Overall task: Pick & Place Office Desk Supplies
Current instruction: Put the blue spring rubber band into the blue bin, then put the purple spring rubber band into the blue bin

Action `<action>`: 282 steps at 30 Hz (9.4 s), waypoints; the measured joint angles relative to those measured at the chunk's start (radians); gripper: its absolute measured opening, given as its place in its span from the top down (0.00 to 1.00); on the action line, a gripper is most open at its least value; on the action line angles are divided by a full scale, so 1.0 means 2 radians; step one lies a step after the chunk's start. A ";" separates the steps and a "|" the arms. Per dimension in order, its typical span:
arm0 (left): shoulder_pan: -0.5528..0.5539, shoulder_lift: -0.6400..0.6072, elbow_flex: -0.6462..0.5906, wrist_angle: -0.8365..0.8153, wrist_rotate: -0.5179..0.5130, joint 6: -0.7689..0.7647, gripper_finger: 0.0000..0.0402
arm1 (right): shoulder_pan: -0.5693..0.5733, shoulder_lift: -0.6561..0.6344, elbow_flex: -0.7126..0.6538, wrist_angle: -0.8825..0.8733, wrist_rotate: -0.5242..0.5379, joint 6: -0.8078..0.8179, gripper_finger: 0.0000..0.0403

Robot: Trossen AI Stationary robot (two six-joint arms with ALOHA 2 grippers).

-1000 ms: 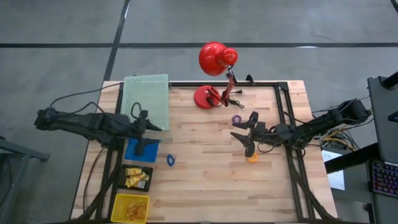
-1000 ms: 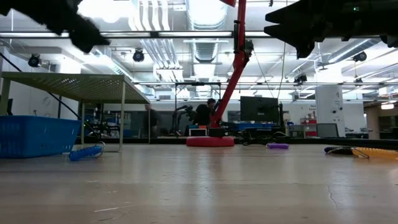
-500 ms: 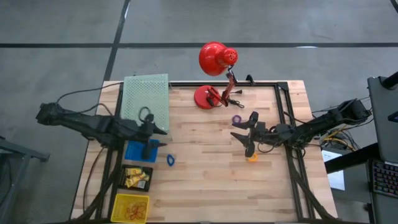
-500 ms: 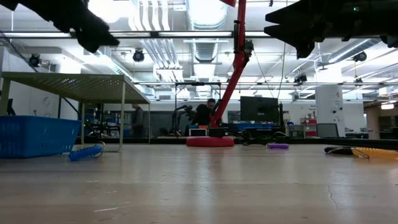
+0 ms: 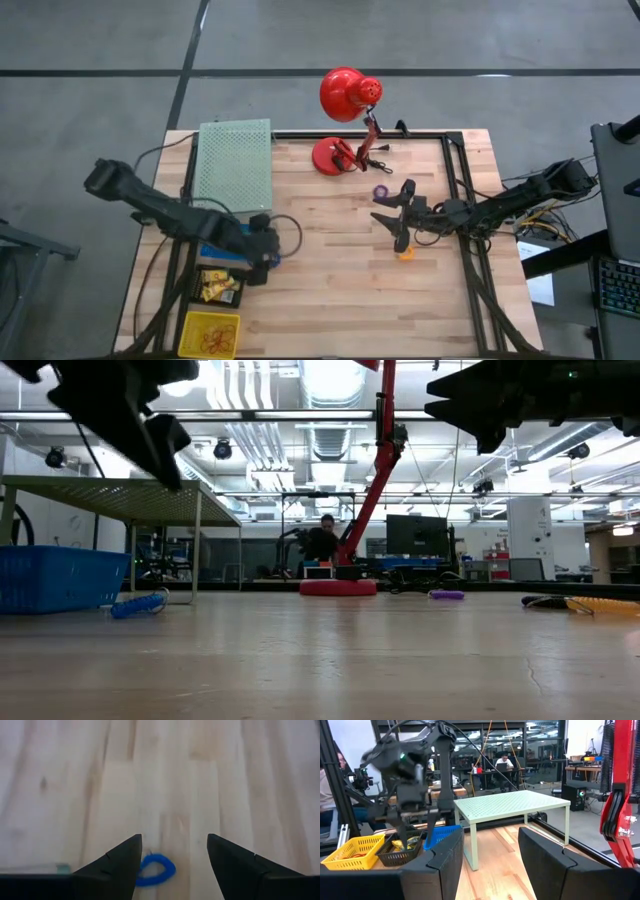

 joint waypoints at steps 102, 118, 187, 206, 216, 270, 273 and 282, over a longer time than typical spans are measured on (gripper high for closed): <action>0.007 -0.070 0.037 -0.291 -0.008 -0.442 0.88 | 0.000 0.000 0.000 -0.003 0.000 0.000 0.54; 0.007 -0.061 -0.032 -0.311 0.066 -0.645 0.88 | 0.000 0.000 0.000 -0.003 0.000 0.000 0.54; 0.096 -0.181 0.048 0.112 -0.047 0.186 0.76 | 0.000 0.000 0.000 -0.003 0.000 0.000 0.54; 0.178 -0.402 -0.091 0.086 0.022 0.198 0.76 | -0.001 -0.001 0.005 0.006 0.001 0.041 0.54; 0.178 -0.402 -0.094 0.093 0.021 0.198 0.76 | 0.000 -0.006 0.097 -0.181 -0.010 0.092 0.54; 0.178 -0.401 -0.186 0.140 0.004 0.197 0.76 | -0.063 0.077 0.494 -0.972 0.039 0.344 0.54; 0.178 -0.401 -0.186 0.137 0.004 0.196 0.76 | -0.063 0.077 0.494 -0.972 0.039 0.344 0.54; 0.178 -0.401 -0.186 0.124 0.004 0.196 0.76 | -0.063 0.085 0.485 -0.967 0.038 0.349 0.54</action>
